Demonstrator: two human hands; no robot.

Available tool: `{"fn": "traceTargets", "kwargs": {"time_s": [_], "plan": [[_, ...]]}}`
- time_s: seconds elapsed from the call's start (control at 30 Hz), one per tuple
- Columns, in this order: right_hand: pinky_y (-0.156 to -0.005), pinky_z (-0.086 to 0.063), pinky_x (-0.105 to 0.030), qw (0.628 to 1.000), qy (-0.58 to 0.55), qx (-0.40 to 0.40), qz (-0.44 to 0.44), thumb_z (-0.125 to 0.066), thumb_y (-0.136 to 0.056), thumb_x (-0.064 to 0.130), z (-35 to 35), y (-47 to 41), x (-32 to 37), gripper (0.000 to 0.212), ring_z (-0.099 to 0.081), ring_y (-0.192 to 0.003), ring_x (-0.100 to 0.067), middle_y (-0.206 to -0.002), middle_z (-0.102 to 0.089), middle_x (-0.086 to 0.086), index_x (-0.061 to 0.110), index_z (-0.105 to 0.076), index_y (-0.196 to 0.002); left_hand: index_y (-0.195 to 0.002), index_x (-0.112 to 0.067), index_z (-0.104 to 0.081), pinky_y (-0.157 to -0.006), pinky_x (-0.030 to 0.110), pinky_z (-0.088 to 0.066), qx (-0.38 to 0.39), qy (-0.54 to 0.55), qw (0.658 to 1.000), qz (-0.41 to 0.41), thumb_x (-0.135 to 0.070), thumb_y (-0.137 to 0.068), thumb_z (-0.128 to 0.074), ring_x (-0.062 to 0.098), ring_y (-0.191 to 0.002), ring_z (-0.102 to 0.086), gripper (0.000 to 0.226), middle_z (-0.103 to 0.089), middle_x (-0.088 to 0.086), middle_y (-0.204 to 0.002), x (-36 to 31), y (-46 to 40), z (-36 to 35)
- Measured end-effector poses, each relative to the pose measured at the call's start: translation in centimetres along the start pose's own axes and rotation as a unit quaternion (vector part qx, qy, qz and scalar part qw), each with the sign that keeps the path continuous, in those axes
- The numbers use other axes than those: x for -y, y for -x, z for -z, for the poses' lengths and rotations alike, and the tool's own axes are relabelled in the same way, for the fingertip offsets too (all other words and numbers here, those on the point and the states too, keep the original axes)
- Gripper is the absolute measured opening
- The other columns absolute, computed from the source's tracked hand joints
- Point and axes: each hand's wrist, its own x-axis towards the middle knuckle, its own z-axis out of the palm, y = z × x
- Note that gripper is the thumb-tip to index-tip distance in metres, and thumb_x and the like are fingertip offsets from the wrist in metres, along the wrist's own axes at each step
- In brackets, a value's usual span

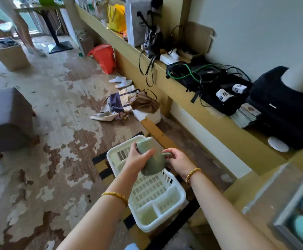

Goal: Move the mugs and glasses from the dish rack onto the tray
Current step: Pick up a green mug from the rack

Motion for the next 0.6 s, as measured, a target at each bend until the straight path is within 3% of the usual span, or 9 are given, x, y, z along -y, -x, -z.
{"fn": "traceTargets", "kwargs": {"time_s": [0.07, 0.17, 0.27, 0.33, 0.47, 0.6], "plan": [[-0.089, -0.053, -0.041, 0.998, -0.015, -0.061, -0.002, -0.043, -0.093, 0.0, 1.9, 1.0, -0.3, 0.021, -0.06, -0.102, -0.028, -0.107, -0.062, -0.015, 0.013, -0.058, -0.099, -0.106, -0.032, -0.048, -0.067, 0.023, -0.05, 0.027, -0.027, 0.998, -0.04, -0.028, -0.075, -0.074, 0.011, -0.092, -0.058, 0.04, -0.06, -0.005, -0.101, -0.9, 0.4, -2.6], [-0.062, -0.055, -0.021, 0.989, -0.031, -0.141, 0.007, -0.041, -0.093, -0.001, 5.2, 2.9, -0.2, 0.022, -0.06, -0.083, -0.017, -0.093, -0.062, -0.009, 0.013, -0.057, -0.09, -0.109, -0.031, -0.046, -0.063, 0.022, -0.049, 0.064, -0.05, 0.994, -0.068, -0.033, -0.079, -0.071, 0.009, -0.093, -0.057, 0.039, -0.058, -0.007, -0.101, -2.3, 1.5, -6.9], [-0.064, -0.051, -0.016, 0.978, 0.003, -0.209, 0.027, -0.043, -0.092, -0.001, 9.3, 5.0, -0.6, 0.023, -0.057, -0.082, -0.014, -0.089, -0.06, -0.002, 0.013, -0.06, -0.091, -0.11, -0.032, -0.044, -0.065, 0.025, -0.049, 0.089, -0.065, 0.99, -0.088, -0.047, -0.083, -0.062, 0.01, -0.093, -0.056, 0.035, -0.056, -0.008, -0.101, -3.5, 3.2, -11.4], [-0.056, -0.045, -0.009, 0.972, 0.0, -0.235, 0.033, -0.042, -0.091, -0.003, 11.9, 6.6, -1.4, 0.023, -0.055, -0.08, -0.011, -0.088, -0.059, 0.0, 0.01, -0.06, -0.095, -0.113, -0.031, -0.043, -0.064, 0.025, -0.049, 0.104, -0.084, 0.985, -0.107, -0.053, -0.084, -0.056, 0.011, -0.092, -0.056, 0.039, -0.056, -0.007, -0.102, -4.1, 4.7, -14.6], [-0.06, -0.045, -0.008, 0.951, -0.066, -0.302, 0.033, -0.04, -0.086, -0.009, 17.0, 10.7, -3.8, 0.031, -0.054, -0.079, -0.009, -0.087, -0.058, 0.0, 0.015, -0.058, -0.084, -0.112, -0.031, -0.045, -0.073, 0.027, -0.05, 0.149, -0.101, 0.97, -0.163, -0.05, -0.083, -0.059, 0.007, -0.093, -0.056, 0.037, -0.056, -0.01, -0.101, -4.4, 8.6, -21.1], [-0.068, -0.052, -0.024, 0.911, -0.157, -0.38, 0.02, -0.04, -0.08, -0.01, 22.9, 16.1, -7.0, 0.038, -0.057, -0.08, -0.018, -0.079, -0.06, -0.003, 0.022, -0.057, -0.07, -0.111, -0.035, -0.045, -0.069, 0.016, -0.042, 0.206, -0.112, 0.947, -0.222, -0.043, -0.081, -0.065, -0.003, -0.09, -0.053, 0.037, -0.055, -0.02, -0.097, -3.7, 14.1, -28.2]]}}
